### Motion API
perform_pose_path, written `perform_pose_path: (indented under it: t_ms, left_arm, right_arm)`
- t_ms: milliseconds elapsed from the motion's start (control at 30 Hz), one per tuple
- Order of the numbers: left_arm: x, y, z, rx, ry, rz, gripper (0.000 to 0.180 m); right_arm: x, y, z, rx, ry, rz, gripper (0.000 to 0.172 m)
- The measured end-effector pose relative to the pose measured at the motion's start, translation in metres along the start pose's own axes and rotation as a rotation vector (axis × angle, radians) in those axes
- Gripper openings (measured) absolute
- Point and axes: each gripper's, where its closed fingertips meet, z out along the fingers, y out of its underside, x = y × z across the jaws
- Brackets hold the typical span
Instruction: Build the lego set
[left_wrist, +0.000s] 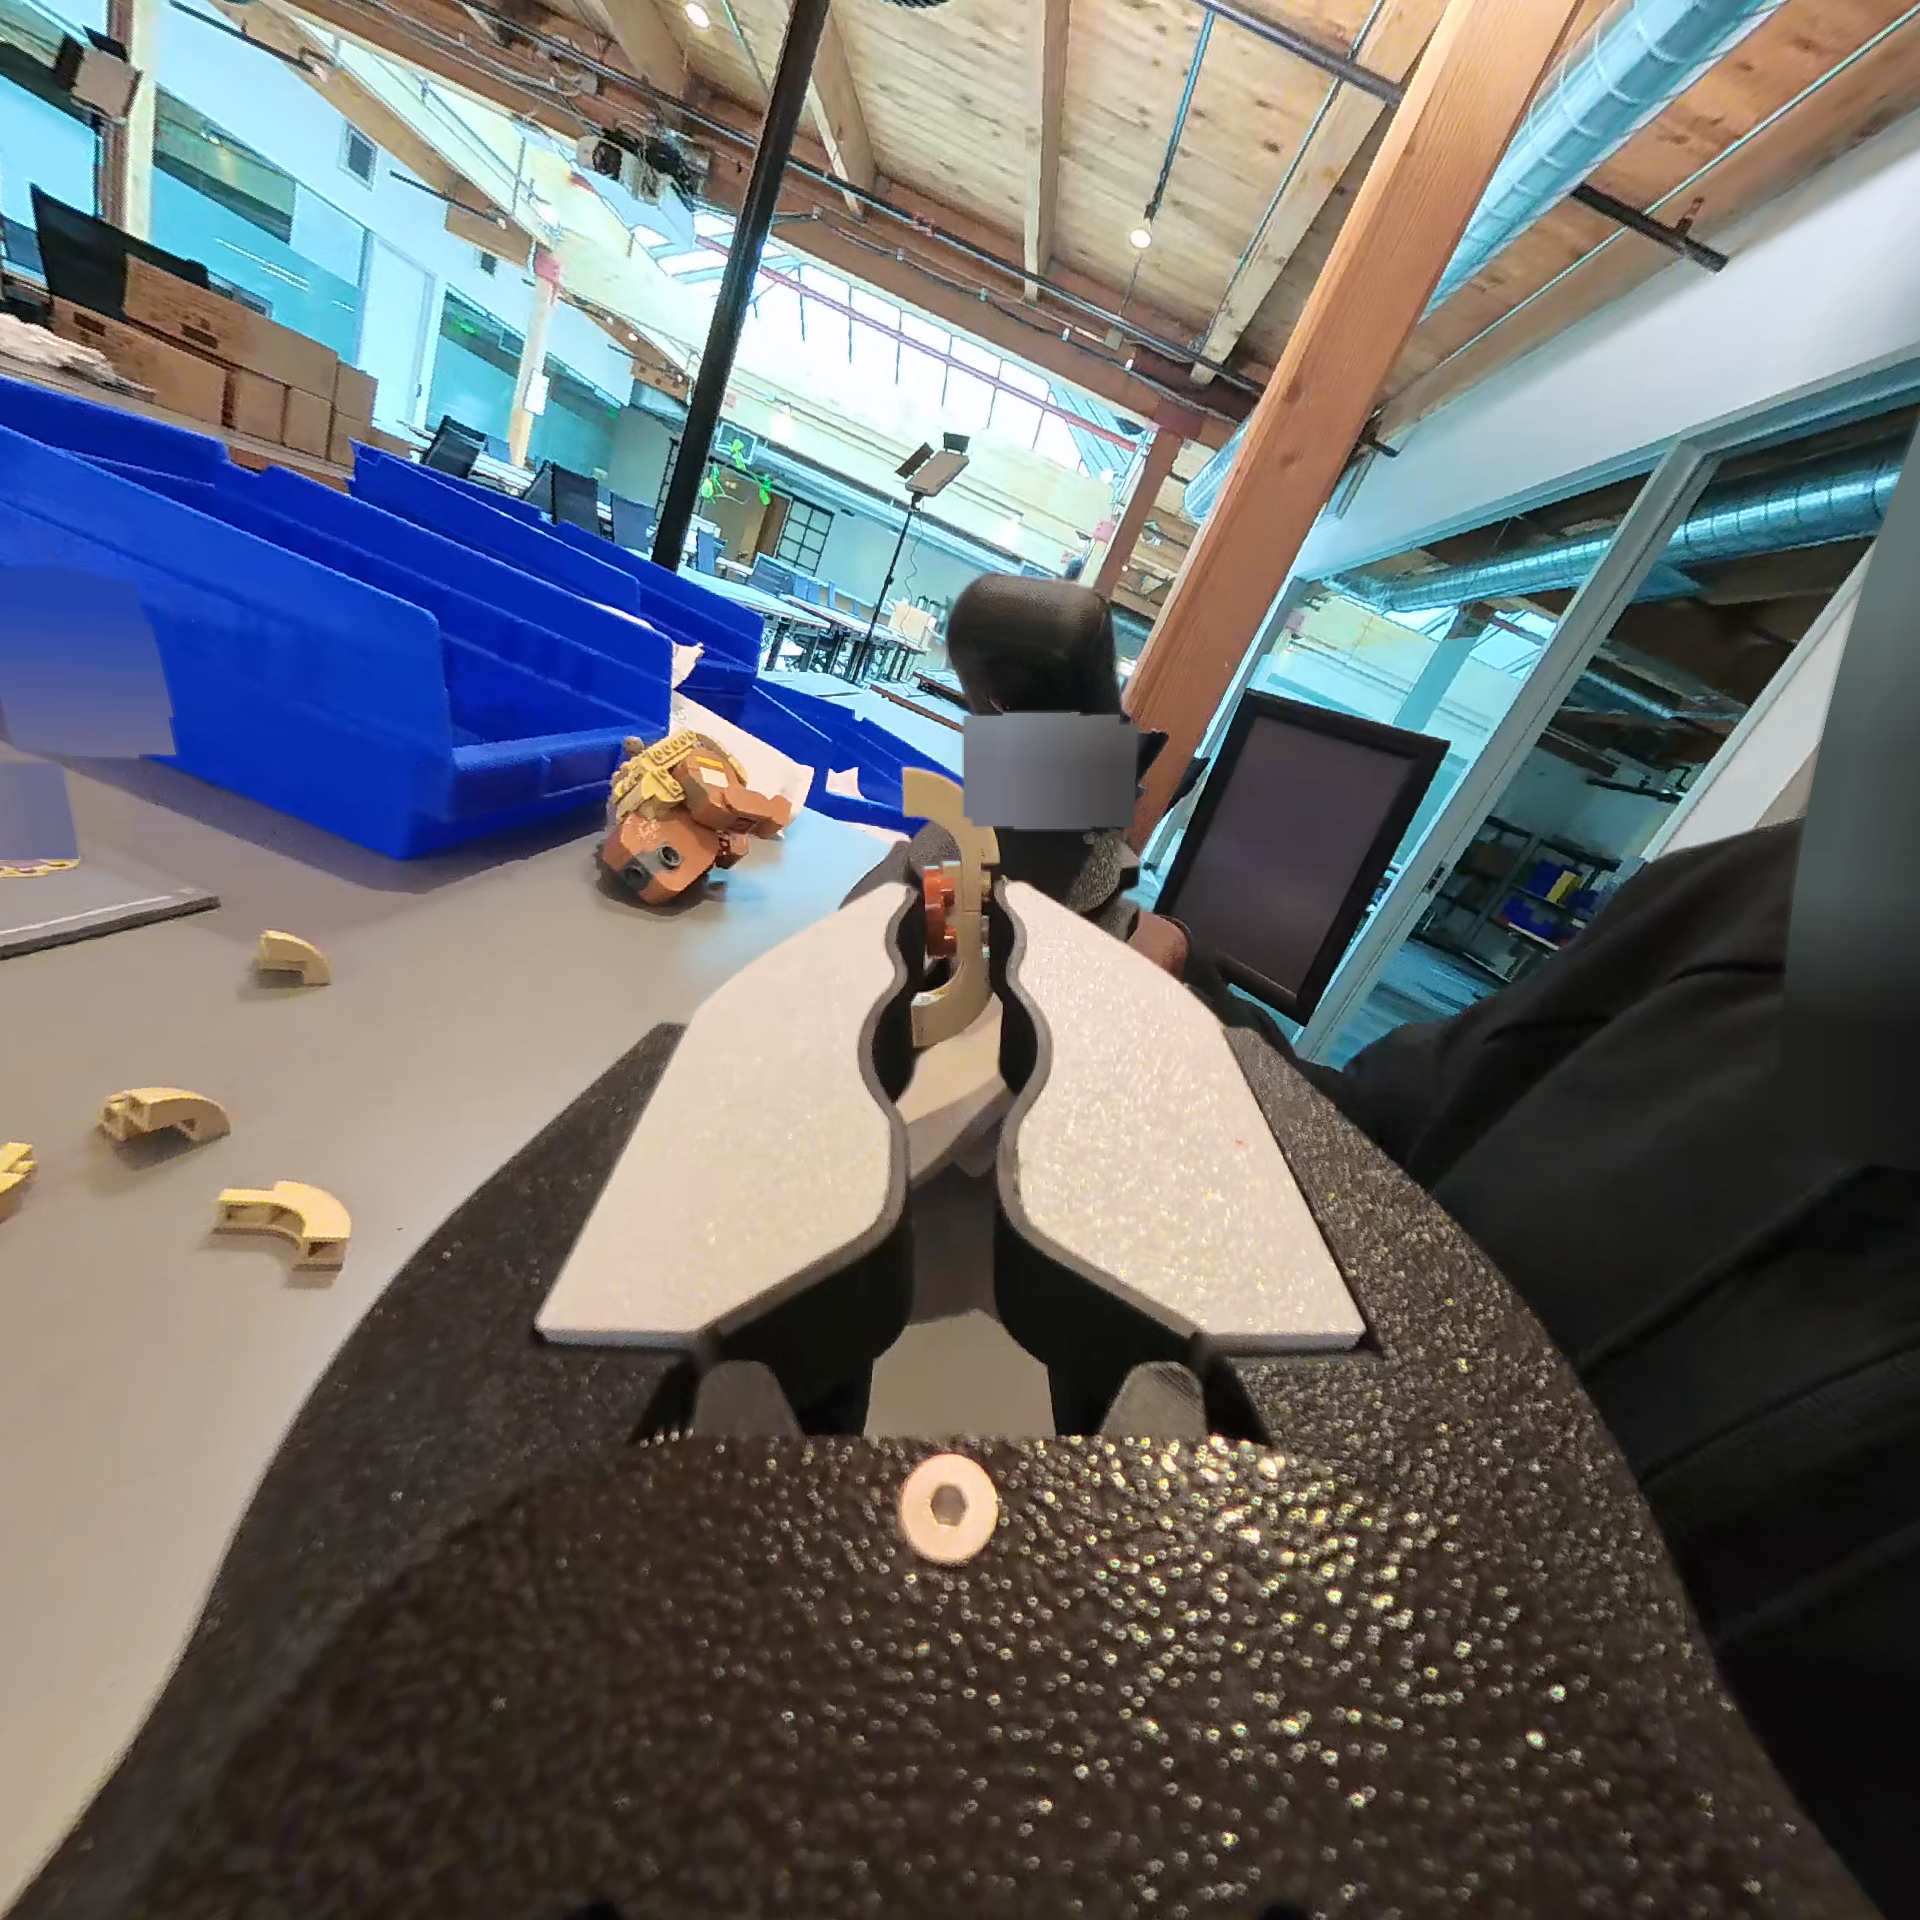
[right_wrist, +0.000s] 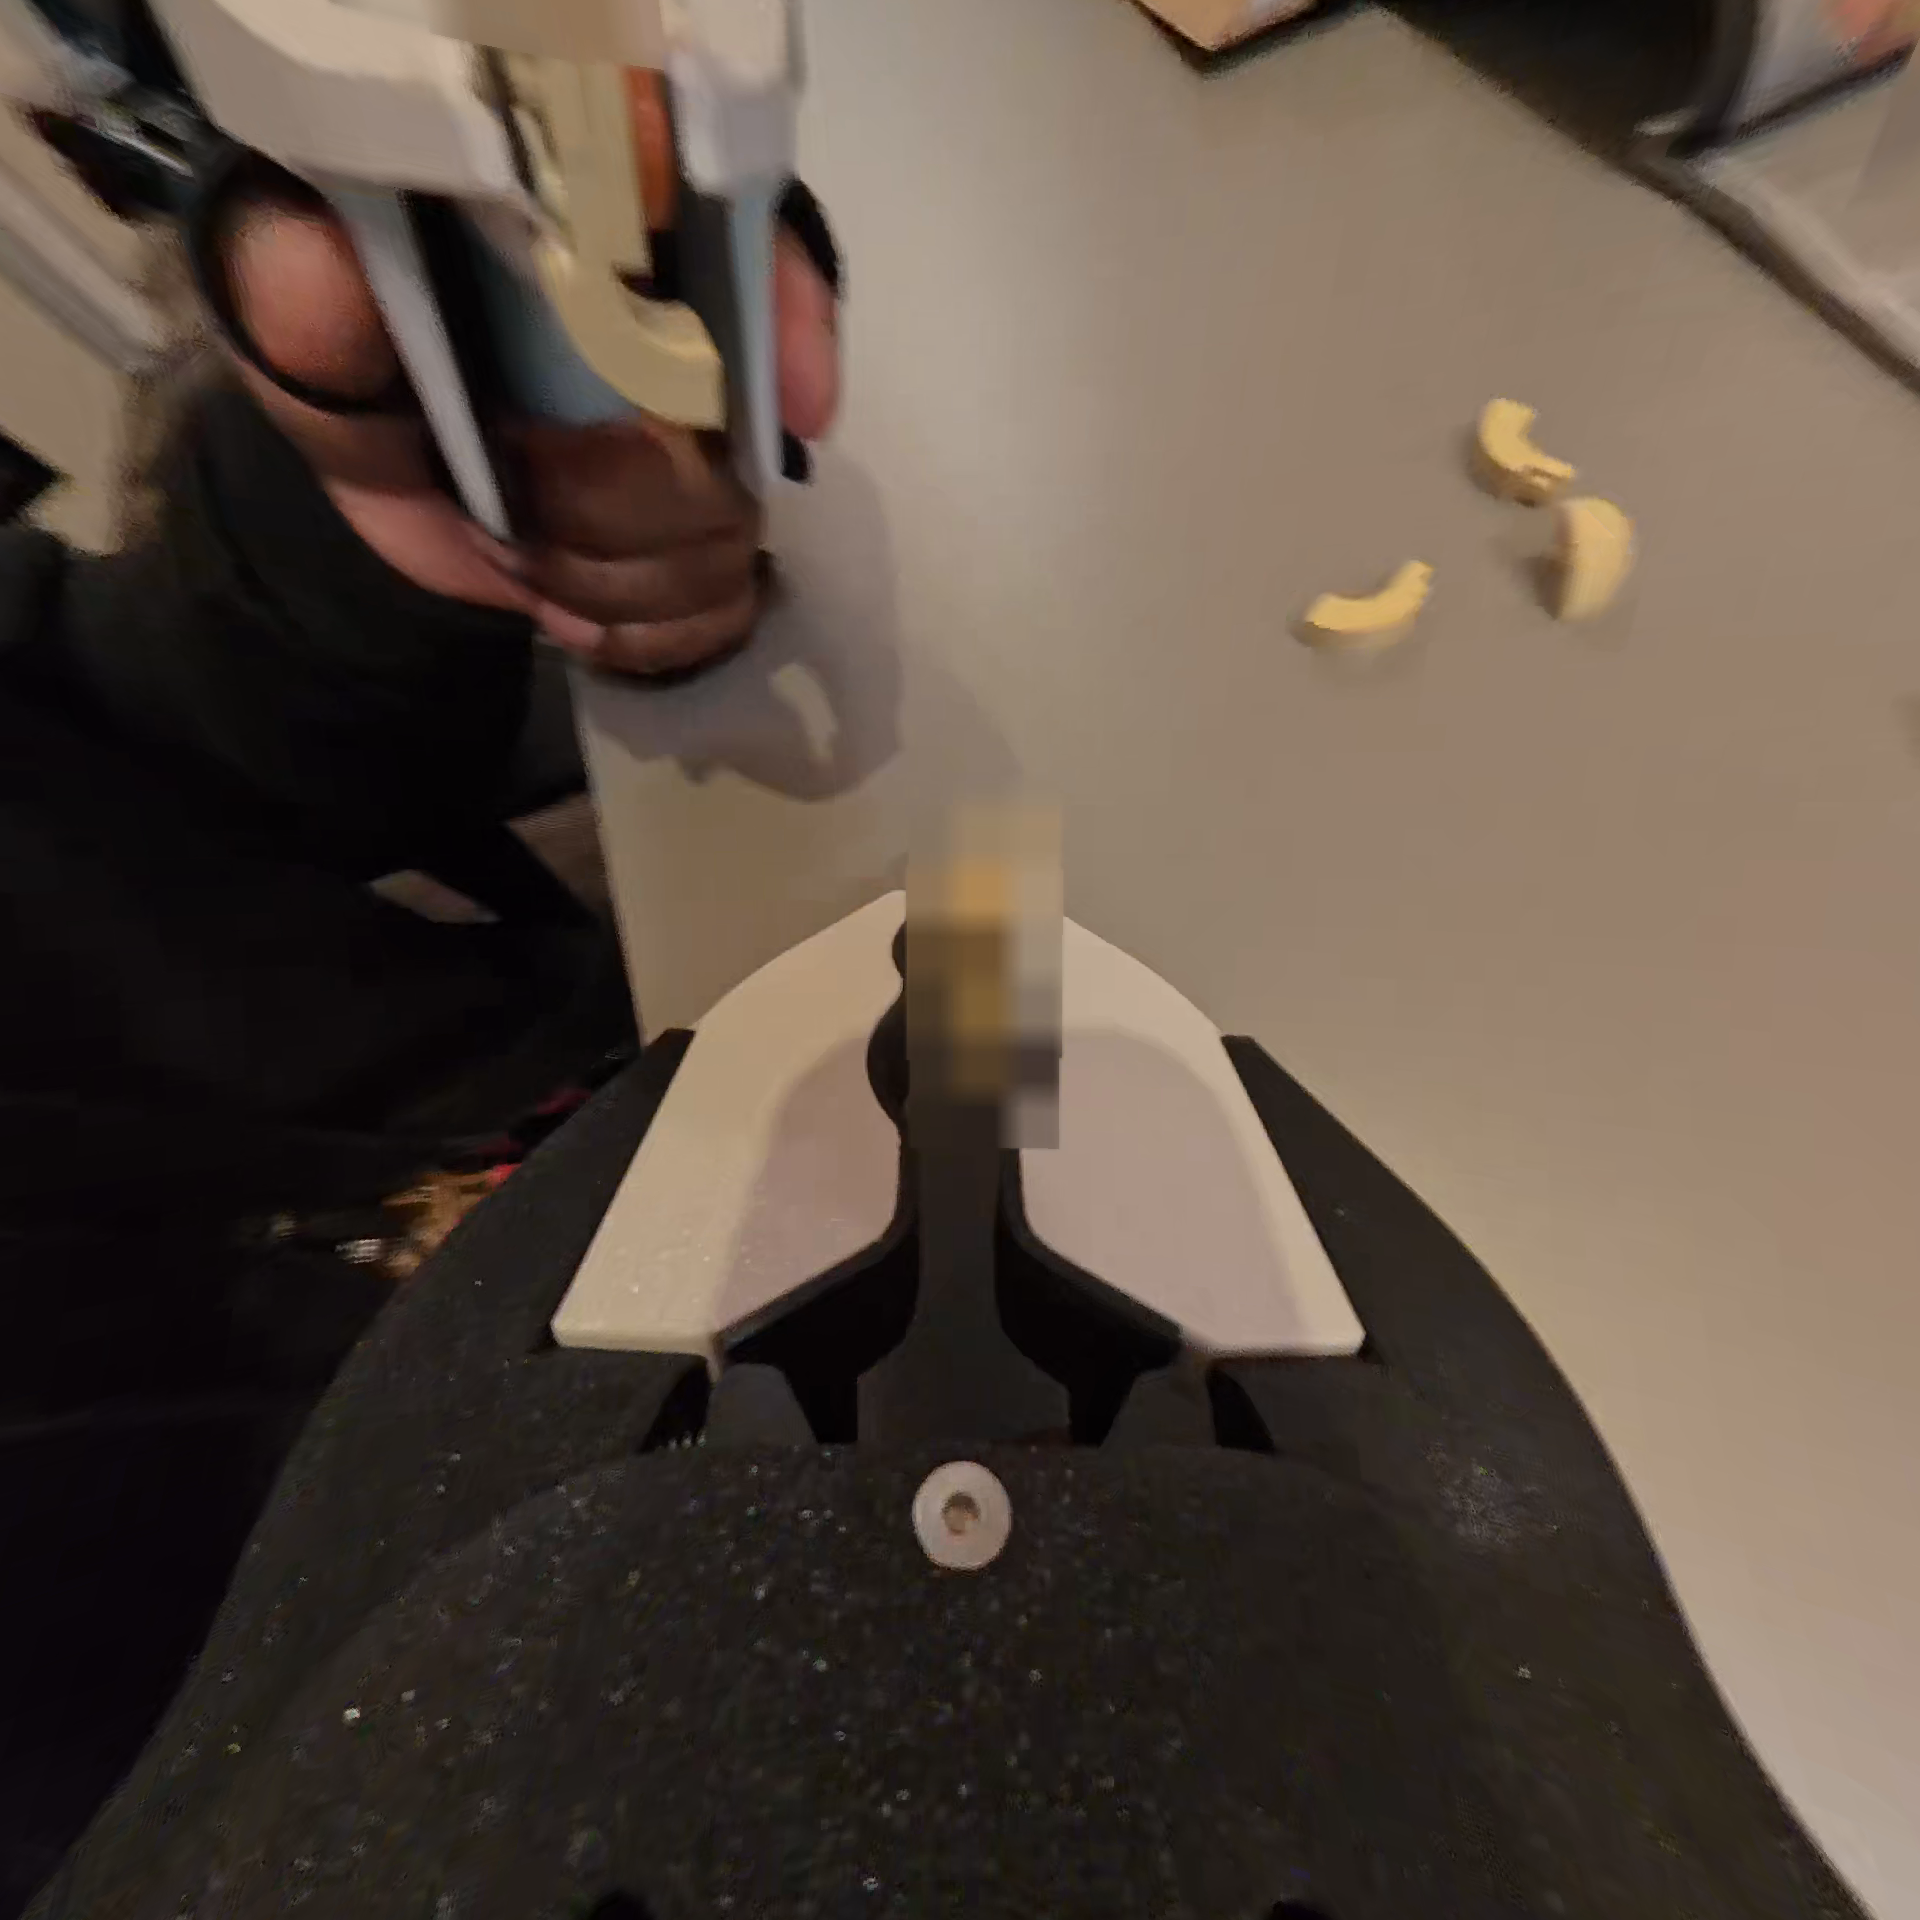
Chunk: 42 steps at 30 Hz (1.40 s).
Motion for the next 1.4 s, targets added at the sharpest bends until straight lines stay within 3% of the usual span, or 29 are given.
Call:
perform_pose_path:
  t_ms: [100,300,533,700,1000,1200,1300,1400]
  left_arm:
    - [-0.001,0.003,0.0,-0.024,0.0,-0.001,0.011]
    - [-0.005,0.007,-0.003,-0.066,-0.04,0.032,0.011]
    - [-0.003,0.009,-0.005,-0.078,-0.051,0.053,0.011]
    - [-0.003,0.01,-0.007,-0.093,-0.077,0.073,0.011]
    - [-0.001,0.018,-0.008,-0.165,-0.092,0.126,0.011]
    - [0.0,0.025,-0.014,-0.237,-0.09,0.211,0.011]
    - [-0.003,0.029,-0.016,-0.281,-0.115,0.258,0.011]
    - [-0.015,0.045,-0.022,-0.439,-0.213,0.395,0.011]
  right_arm:
    - [-0.004,-0.006,0.006,0.004,-0.113,0.055,0.01]
    - [0.016,0.013,0.012,-0.17,0.009,-0.107,0.011]
    - [0.016,0.022,0.01,-0.263,0.086,-0.287,0.033]
    - [0.008,0.0,0.002,-0.205,0.152,-0.263,0.027]
    - [0.015,0.015,0.018,-0.435,0.327,-0.295,0.025]
    - [0.024,0.015,0.016,-0.416,0.346,-0.251,0.012]
    - [0.025,0.01,0.014,-0.311,0.286,-0.184,0.008]
    - [0.02,0.001,0.008,-0.16,0.215,-0.109,0.008]
